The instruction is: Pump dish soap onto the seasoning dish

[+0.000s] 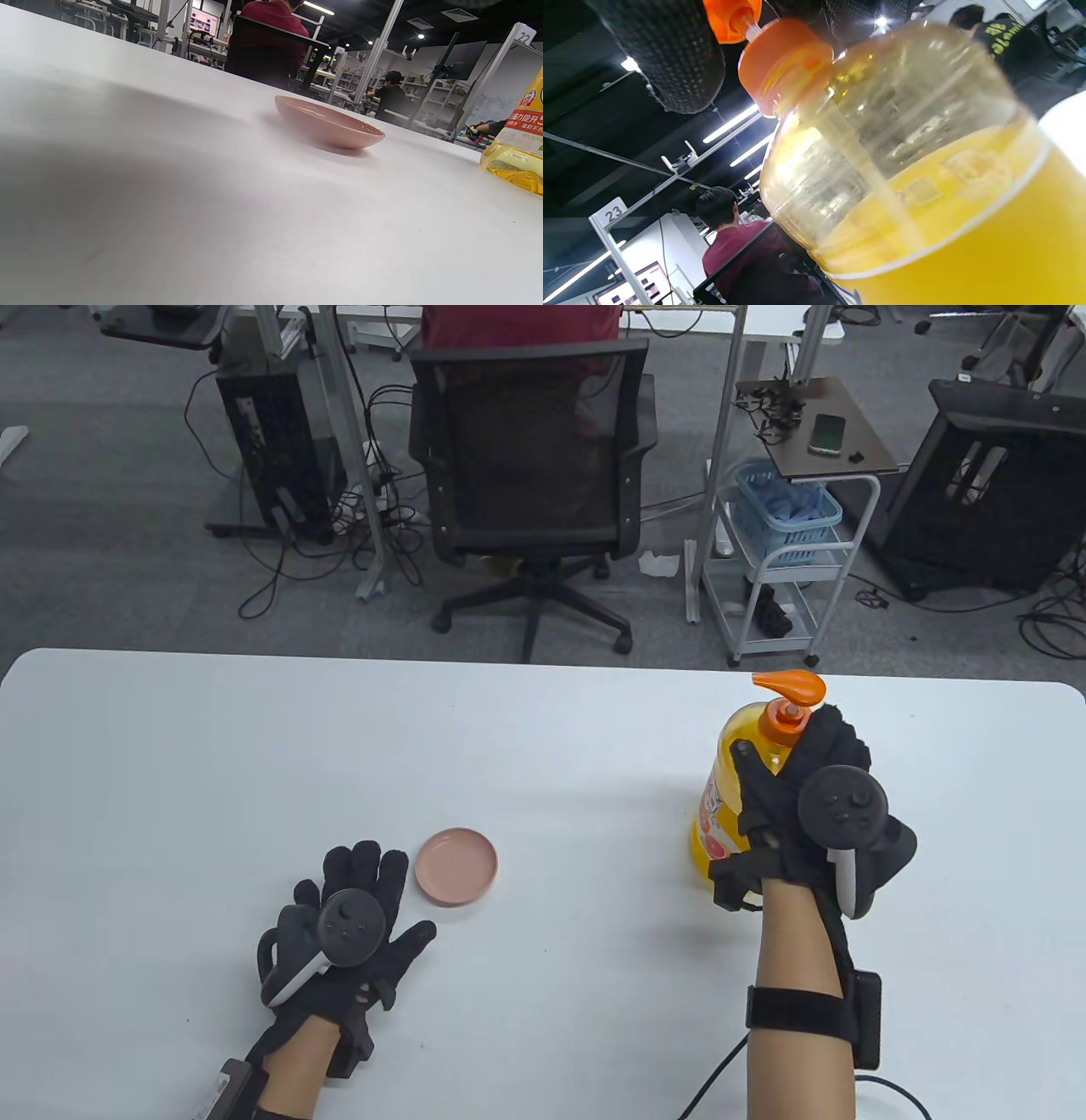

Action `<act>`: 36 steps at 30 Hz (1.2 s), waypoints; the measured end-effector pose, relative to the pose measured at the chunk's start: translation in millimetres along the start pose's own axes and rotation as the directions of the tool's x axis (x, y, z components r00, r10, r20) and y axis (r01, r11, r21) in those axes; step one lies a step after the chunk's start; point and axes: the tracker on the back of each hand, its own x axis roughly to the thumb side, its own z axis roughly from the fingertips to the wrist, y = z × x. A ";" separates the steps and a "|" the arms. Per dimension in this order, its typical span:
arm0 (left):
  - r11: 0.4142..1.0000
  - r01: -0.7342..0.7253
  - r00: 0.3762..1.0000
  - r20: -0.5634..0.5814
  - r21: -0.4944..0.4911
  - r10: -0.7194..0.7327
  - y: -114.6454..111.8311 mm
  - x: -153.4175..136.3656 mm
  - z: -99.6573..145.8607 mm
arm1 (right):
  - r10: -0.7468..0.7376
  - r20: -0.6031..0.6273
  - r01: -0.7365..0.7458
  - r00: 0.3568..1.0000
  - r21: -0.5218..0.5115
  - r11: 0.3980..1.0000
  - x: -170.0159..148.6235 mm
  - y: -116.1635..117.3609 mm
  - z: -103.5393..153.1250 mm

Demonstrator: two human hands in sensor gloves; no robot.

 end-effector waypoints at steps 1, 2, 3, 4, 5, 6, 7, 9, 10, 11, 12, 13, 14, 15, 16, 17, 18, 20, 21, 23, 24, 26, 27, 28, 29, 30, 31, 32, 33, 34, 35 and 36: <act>1.000 -0.017 1.000 0.001 -0.010 0.017 -0.4 -0.3 -0.2 | -0.010 -0.008 0.010 1.000 0.005 1.000 -0.4 2.0 -3.9; 0.999 -0.040 0.999 0.002 -0.023 0.040 -1.3 -0.5 -0.4 | -0.037 -0.016 0.037 0.999 0.014 0.999 -0.7 5.0 -7.5; 0.998 -0.056 0.998 0.000 -0.029 0.056 -2.2 -0.5 -0.5 | -0.048 -0.023 0.048 0.999 0.016 0.999 -0.9 6.5 -8.9; 0.998 -0.058 0.998 0.000 -0.035 0.058 -2.9 -0.3 -0.8 | -0.056 -0.031 0.056 0.998 0.008 0.998 -1.7 8.5 -10.8; 0.998 -0.055 0.998 0.001 -0.039 0.055 -3.2 -0.1 -1.1 | -0.064 -0.041 0.064 0.997 -0.003 0.998 -2.6 10.6 -12.2; 0.998 -0.053 0.999 0.000 -0.042 0.053 -3.5 0.1 -1.3 | -0.061 -0.051 0.061 0.997 -0.011 0.998 -3.6 13.1 -13.7; 0.997 -0.055 0.998 0.000 -0.047 0.055 -3.6 0.1 -1.5 | -0.053 -0.055 0.052 0.997 -0.012 0.999 -4.6 14.7 -14.7; 0.995 -0.080 0.997 -0.007 -0.053 0.080 -3.3 -0.3 -0.9 | -0.039 -0.059 0.037 0.998 -0.031 0.999 -5.7 16.8 -15.9; 0.995 -0.091 0.996 -0.004 -0.049 0.091 -2.8 -0.6 -0.5 | -0.027 -0.048 0.023 0.998 -0.076 0.997 -5.6 16.3 -15.6; 0.995 -0.091 0.996 -0.004 -0.048 0.090 -2.4 -0.9 -0.4 | -0.016 -0.029 0.012 0.999 -0.104 0.994 -5.4 15.8 -15.4; 0.995 -0.090 0.996 -0.004 -0.046 0.090 -1.7 -1.3 -0.3 | -0.002 -0.013 0.001 1.000 -0.124 0.992 -4.5 14.0 -15.4; 0.995 -0.088 0.996 -0.003 -0.044 0.088 -1.2 -1.6 -0.3 | -0.008 -0.001 0.008 1.000 -0.122 0.992 -2.8 13.0 -15.1; 0.995 -0.086 0.996 -0.003 -0.041 0.086 -0.7 -2.1 -0.4 | -0.005 0.020 0.007 1.000 -0.115 0.993 1.0 12.3 -14.0; 0.995 -0.087 0.996 -0.004 -0.038 0.087 -0.5 -2.6 -0.7 | 0.013 0.047 -0.008 0.999 -0.104 0.995 5.1 12.7 -12.2; 0.995 -0.088 0.996 -0.005 -0.039 0.088 -0.5 -3.1 -1.1 | 0.025 0.072 -0.018 0.997 -0.098 0.995 8.6 13.4 -10.4; 0.995 -0.088 0.996 -0.006 -0.041 0.088 -0.7 -3.5 -1.4 | 0.023 0.092 -0.014 0.995 -0.092 0.996 11.5 14.1 -8.9; 0.995 -0.088 0.996 -0.009 -0.044 0.088 -1.2 -3.9 -1.9 | 0.025 0.122 -0.014 0.992 -0.088 0.996 16.3 15.2 -6.3; 0.995 -0.083 0.996 -0.012 -0.046 0.083 -2.0 -4.3 -2.2 | 0.040 0.167 -0.026 0.985 -0.086 0.996 24.3 16.8 -1.5; 0.996 -0.082 0.997 -0.013 -0.047 0.081 -2.1 -4.3 -2.3 | 0.044 0.190 -0.029 0.981 -0.081 0.996 28.8 18.1 1.6; 0.996 -0.081 0.997 -0.013 -0.046 0.081 -1.7 -4.3 -2.3 | 0.060 0.237 -0.044 0.970 -0.073 0.996 37.1 21.3 7.8; 0.996 -0.084 0.996 -0.014 -0.044 0.083 -1.6 -4.7 -2.5 | 0.060 0.259 -0.046 0.964 -0.063 0.997 41.6 23.8 11.6; 0.995 -0.090 0.996 -0.015 -0.043 0.089 -1.6 -5.4 -2.5 | 0.048 0.292 -0.036 0.955 -0.046 0.998 48.1 28.5 17.7; 0.995 -0.092 0.996 -0.017 -0.043 0.092 -1.7 -5.8 -2.6 | 0.031 0.305 -0.023 0.952 -0.030 0.999 52.4 32.1 21.6; 0.995 -0.093 0.996 -0.019 -0.043 0.092 -1.6 -5.8 -2.5 | 0.020 0.313 -0.015 0.949 -0.020 1.000 55.5 34.7 24.5; 0.995 -0.092 0.996 -0.020 -0.042 0.092 -1.5 -5.8 -2.5 | 0.014 0.329 -0.012 0.944 -0.011 1.000 59.8 38.2 28.2; 0.995 -0.091 0.996 -0.021 -0.041 0.090 -1.4 -5.8 -2.3 | 0.016 0.343 -0.015 0.939 -0.005 1.000 63.9 41.3 31.5; 0.995 -0.092 0.996 -0.022 -0.041 0.091 -1.4 -5.8 -2.1 | 0.019 0.359 -0.021 0.933 0.001 1.000 68.5 44.9 35.1; 0.995 -0.094 0.995 -0.022 -0.041 0.093 -1.6 -6.0 -2.0 | 0.019 0.372 -0.024 0.928 0.009 1.000 72.8 48.5 38.5; 0.995 -0.095 0.995 -0.022 -0.041 0.094 -1.8 -5.9 -2.0 | 0.014 0.380 -0.022 0.925 0.017 1.000 76.5 51.7 41.5; 0.995 -0.096 0.995 -0.021 -0.042 0.095 -1.9 -5.8 -2.0 | 0.010 0.390 -0.021 0.921 0.023 1.000 80.9 55.6 45.4; 0.995 -0.095 0.995 -0.019 -0.042 0.095 -2.0 -5.5 -2.1 | 0.012 0.401 -0.025 0.916 0.027 0.999 85.0 58.9 48.6; 0.995 -0.094 0.995 -0.019 -0.043 0.093 -2.0 -5.4 -2.2 | 0.012 0.405 -0.027 0.914 0.033 0.999 87.5 60.7 50.5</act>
